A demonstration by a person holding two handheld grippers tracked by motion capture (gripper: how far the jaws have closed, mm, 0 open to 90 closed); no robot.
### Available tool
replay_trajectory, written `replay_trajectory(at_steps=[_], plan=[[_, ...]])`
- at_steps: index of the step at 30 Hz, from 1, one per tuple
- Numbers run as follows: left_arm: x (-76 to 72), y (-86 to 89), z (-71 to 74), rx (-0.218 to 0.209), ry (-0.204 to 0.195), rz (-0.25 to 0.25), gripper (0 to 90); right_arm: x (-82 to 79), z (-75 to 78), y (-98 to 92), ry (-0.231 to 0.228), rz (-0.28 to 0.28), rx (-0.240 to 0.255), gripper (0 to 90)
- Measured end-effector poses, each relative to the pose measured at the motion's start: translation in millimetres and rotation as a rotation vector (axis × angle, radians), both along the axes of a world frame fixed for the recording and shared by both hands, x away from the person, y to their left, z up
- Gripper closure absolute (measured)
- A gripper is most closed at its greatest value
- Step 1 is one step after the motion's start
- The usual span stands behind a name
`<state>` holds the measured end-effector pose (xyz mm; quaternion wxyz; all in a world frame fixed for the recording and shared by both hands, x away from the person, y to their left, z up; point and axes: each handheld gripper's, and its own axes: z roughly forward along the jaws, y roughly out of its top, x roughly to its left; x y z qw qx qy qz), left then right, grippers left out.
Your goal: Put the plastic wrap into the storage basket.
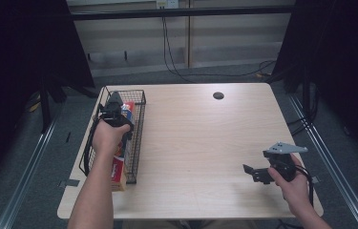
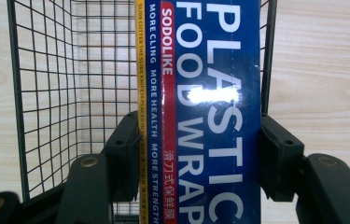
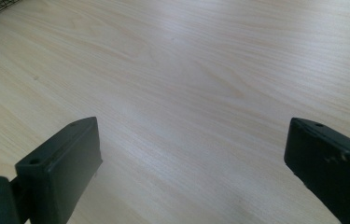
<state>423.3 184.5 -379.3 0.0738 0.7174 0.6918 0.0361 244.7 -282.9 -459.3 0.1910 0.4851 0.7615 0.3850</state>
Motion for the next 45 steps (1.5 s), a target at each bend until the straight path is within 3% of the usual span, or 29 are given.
replay_trajectory(at_steps=[25,45], plan=[[3.4,-1.1,-12.8,0.01,0.029,-0.006,42.2,0.0,-0.7,0.5,0.003,-0.002,-0.004,3.4],[3.7,-1.6,-16.1,0.015,0.027,-0.003,41.9,0.6,-1.7,1.4,0.0,0.005,-0.01,3.4]])
